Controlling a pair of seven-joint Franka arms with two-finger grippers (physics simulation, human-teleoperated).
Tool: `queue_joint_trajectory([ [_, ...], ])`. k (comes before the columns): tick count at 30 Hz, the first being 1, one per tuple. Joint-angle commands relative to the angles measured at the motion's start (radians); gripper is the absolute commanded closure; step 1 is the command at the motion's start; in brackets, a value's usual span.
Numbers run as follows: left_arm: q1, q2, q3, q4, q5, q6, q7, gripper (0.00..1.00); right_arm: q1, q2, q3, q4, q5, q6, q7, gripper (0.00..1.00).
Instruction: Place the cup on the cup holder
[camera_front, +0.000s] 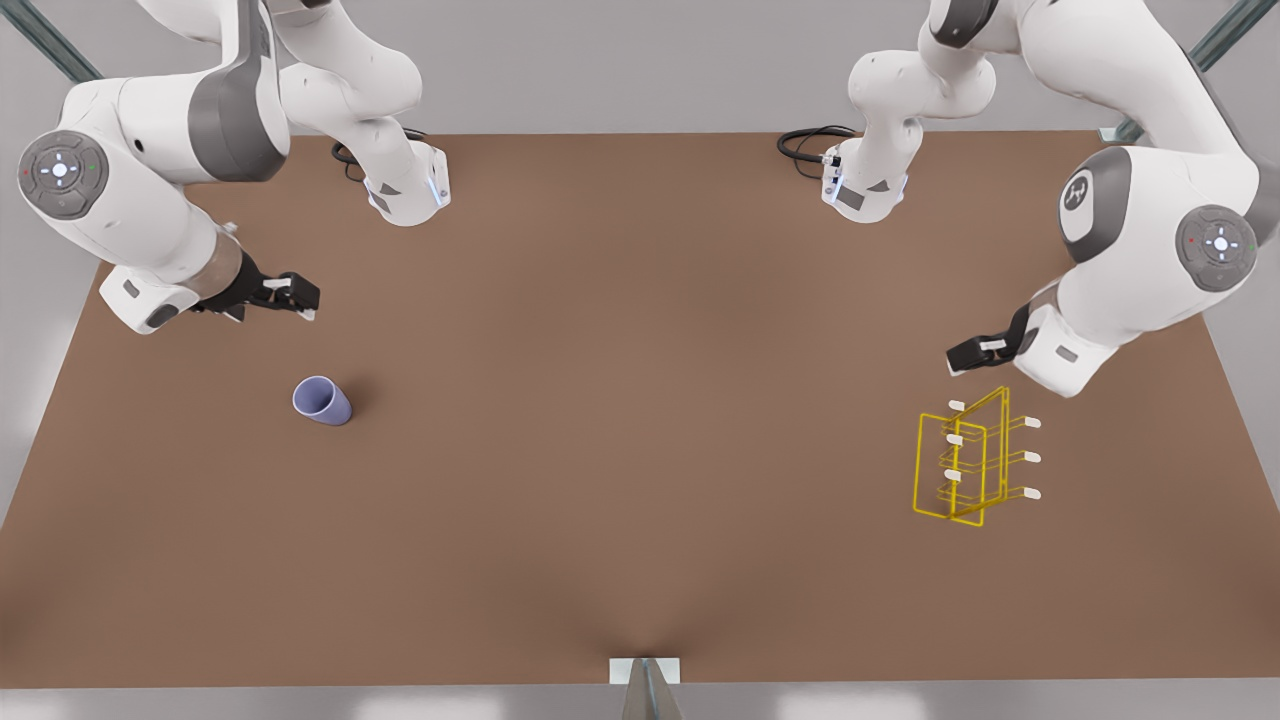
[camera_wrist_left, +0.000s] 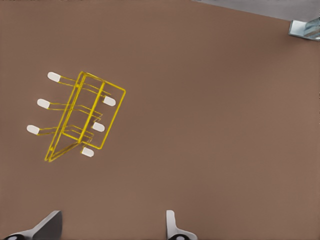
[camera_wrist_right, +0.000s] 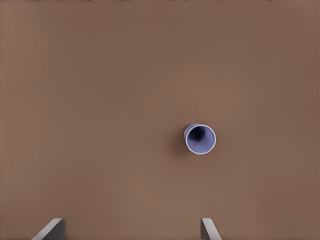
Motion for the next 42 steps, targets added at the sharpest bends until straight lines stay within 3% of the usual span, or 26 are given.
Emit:
queue_joint_trajectory([
  [1, -0.004, 0.000, 0.000, 0.000, 0.004, 0.009, -0.042, 0.00, -0.004, -0.001, -0.001, -0.004, 0.000, 0.018, 0.031, 0.00],
  [4, -0.004, 0.001, 0.001, 0.000, -0.008, -0.023, -0.043, 0.00, -0.007, 0.010, -0.002, -0.033, -0.001, 0.022, 0.020, 0.00],
  [5, -0.002, 0.003, 0.000, 0.002, -0.008, -0.025, -0.043, 0.00, -0.008, 0.039, -0.002, -0.126, -0.001, 0.077, 0.029, 0.00],
  [9, -0.001, 0.001, 0.003, 0.002, -0.010, -0.094, -0.037, 0.00, -0.005, 0.031, -0.002, -0.551, -0.003, 0.720, 0.025, 0.00],
  [13, -0.007, -0.007, -0.088, 0.009, -0.007, -0.109, -0.027, 0.00, -0.030, 0.060, -0.010, -0.618, -0.009, 0.955, -0.012, 0.00],
  [20, 0.002, -0.013, -0.057, 0.029, -0.008, -0.121, -0.017, 0.00, -0.062, 0.065, -0.071, -0.725, -0.006, 1.013, -0.162, 0.00],
  [42, 0.002, -0.016, -0.031, 0.029, 0.001, -0.127, 0.039, 0.00, -0.070, 0.093, -0.087, -0.829, -0.003, 1.052, -0.304, 0.00],
])
